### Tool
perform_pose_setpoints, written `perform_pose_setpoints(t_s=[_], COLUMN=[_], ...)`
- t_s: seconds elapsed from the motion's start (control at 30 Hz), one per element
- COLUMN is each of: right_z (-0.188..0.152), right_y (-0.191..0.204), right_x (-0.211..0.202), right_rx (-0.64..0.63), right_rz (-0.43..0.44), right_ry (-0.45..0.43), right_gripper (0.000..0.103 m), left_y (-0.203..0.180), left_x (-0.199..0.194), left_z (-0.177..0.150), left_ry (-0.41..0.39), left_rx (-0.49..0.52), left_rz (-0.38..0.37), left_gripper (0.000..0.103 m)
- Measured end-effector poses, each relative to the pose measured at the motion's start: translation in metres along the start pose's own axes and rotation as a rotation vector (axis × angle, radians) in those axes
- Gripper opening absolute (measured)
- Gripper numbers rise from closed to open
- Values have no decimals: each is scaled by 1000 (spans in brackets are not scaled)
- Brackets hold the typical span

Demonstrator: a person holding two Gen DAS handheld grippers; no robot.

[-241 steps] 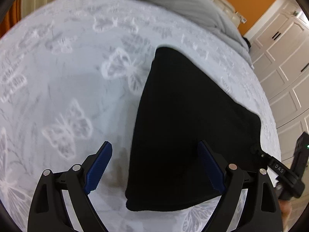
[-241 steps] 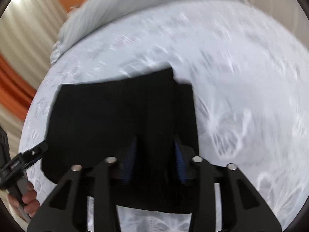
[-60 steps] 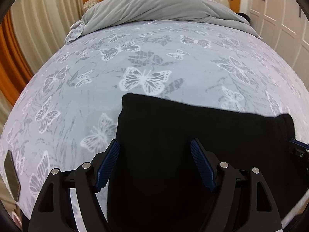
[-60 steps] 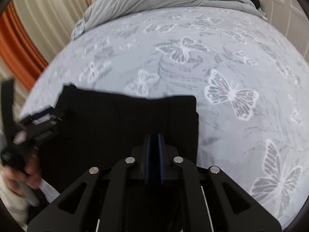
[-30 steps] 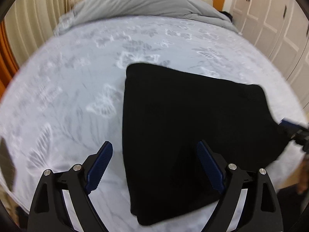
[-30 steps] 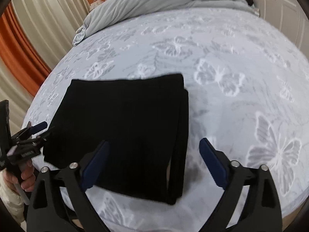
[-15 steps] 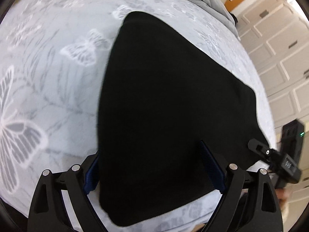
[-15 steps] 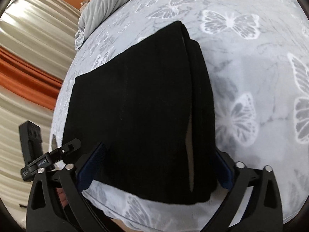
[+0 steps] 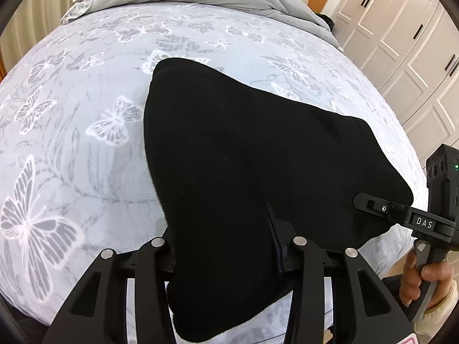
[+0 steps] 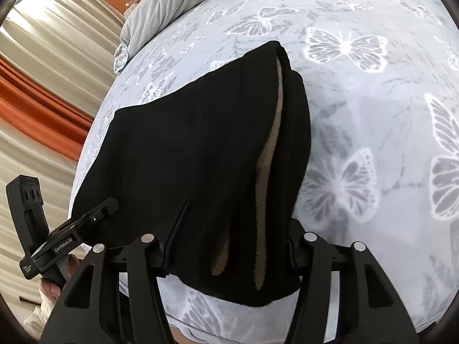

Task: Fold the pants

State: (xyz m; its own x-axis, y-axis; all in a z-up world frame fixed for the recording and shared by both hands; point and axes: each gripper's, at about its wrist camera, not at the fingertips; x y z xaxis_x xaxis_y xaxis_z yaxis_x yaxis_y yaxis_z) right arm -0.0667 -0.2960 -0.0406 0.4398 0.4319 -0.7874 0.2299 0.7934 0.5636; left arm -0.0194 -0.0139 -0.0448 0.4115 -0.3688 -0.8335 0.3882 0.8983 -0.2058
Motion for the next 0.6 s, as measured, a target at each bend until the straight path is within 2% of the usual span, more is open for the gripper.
perform_pose_setpoints(t_s=[0.17, 0.27, 0.37, 0.6], right_z=[0, -3, -2, 6], right_y=[4, 12, 24, 52], right_x=[2, -10, -29, -52], right_rx=[-4, -56, -82, -140], right_rz=[-7, -19, 23, 88], right_ry=[-12, -56, -121, -205], right_gripper=[54, 43, 36, 33], left_y=[5, 7, 8, 5], left_x=[-6, -10, -20, -49], left_z=[-1, 4, 9, 27], left_ry=[-5, -19, -45, -133], left_rx=[-7, -10, -4, 21], left_rz=[-4, -12, -28, -64], left_gripper=[39, 37, 36, 34])
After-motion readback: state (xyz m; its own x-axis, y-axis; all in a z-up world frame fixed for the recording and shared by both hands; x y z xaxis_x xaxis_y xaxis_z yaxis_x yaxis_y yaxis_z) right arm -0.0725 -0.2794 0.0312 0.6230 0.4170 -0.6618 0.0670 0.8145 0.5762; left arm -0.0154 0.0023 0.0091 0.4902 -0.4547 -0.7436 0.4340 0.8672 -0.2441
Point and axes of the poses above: each gripper's, at about its wrist camera, not at the fingertips, and x roughly the way its jaws point, y to its left, z to its top, and after that the axes turned 8 degrees about x, right-handed
